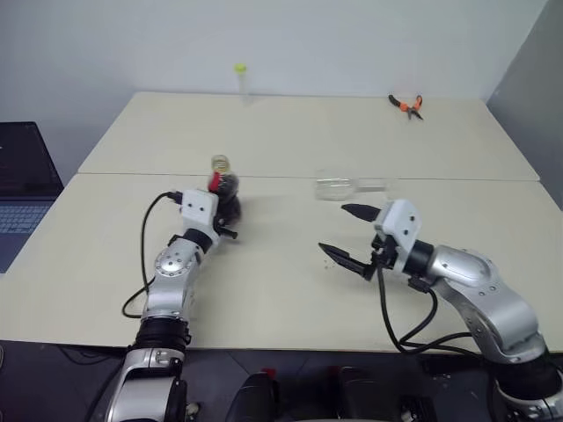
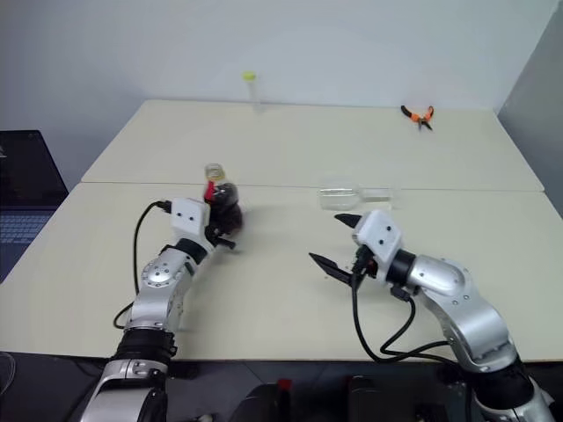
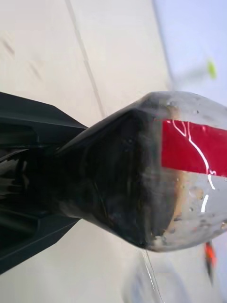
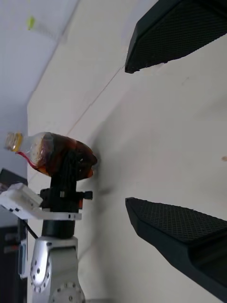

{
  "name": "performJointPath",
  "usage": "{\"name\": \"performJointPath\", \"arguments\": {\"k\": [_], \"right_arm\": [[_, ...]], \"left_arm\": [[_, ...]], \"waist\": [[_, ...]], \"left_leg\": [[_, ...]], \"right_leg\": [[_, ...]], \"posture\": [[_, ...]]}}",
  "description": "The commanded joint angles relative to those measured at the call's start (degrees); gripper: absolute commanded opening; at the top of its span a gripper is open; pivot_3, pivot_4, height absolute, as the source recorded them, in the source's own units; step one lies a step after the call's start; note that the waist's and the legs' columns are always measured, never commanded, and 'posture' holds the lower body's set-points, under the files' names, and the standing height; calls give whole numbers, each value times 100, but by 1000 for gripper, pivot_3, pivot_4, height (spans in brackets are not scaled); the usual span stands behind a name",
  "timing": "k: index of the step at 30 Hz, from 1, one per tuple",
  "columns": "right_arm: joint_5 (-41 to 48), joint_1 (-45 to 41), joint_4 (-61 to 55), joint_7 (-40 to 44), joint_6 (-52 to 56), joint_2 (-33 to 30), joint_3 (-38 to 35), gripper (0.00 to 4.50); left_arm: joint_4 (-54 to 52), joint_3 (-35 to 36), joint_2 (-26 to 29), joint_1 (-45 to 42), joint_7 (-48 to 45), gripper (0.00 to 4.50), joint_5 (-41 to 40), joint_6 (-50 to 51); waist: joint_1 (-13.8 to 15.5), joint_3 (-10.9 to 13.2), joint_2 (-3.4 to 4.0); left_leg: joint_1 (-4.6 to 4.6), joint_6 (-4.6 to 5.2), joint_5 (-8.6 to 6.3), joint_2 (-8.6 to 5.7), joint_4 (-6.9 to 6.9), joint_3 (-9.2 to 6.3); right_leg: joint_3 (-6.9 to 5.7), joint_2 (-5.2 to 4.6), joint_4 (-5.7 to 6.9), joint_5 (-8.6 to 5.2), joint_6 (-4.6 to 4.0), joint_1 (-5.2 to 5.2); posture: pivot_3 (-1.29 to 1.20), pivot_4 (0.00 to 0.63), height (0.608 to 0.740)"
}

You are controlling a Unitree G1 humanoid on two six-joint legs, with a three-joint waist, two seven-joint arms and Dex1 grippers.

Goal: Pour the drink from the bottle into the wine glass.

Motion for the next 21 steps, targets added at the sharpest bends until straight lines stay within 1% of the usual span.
{"name": "performJointPath", "arguments": {"k": [1,4,8,15,16,18,21], "right_arm": [[-390,-622,483,94,-211,356,542,4500],[-616,-910,811,123,-356,631,768,4500],[-779,-1027,997,170,-467,845,920,4500],[-922,-1016,1014,232,-466,1028,973,4500],[-922,-1008,993,220,-446,1044,963,4500],[-913,-987,943,195,-400,1067,952,4500],[-903,-944,853,163,-335,1091,952,4500]], "left_arm": [[884,241,171,-638,246,773,60,-682],[1616,302,249,-993,348,773,90,-1023],[2276,330,286,-1302,473,773,92,-1334],[3037,351,246,-1405,707,773,103,-1560],[3056,353,222,-1373,684,1489,88,-1587],[3030,360,169,-1284,644,2045,50,-1627],[2874,378,106,-1119,607,3075,9,-1642]], "waist": [[25,0,-4],[28,-1,-6],[27,-2,-8],[-5,-4,-9],[-19,-4,-9],[-57,-4,-9],[-76,-4,-9]], "left_leg": [[1,-4,3,-2,2,0],[1,-6,3,0,-1,0],[-5,-15,7,-4,-3,4],[2,-5,1,-1,-3,0],[3,-5,1,-1,-3,0],[5,-5,2,-1,-4,0],[5,-5,1,-1,-4,-1]], "right_leg": [[0,-3,1,0,0,-1],[0,0,5,1,-1,-6],[2,-6,-3,1,-1,-11],[1,-2,13,1,-1,-13],[2,-2,17,1,-1,-13],[2,-2,19,1,-1,-13],[2,-2,20,1,-1,-13]], "posture": [[0,150,740],[0,150,740],[0,150,740],[0,150,740],[0,150,740],[0,150,740],[0,150,740]]}}
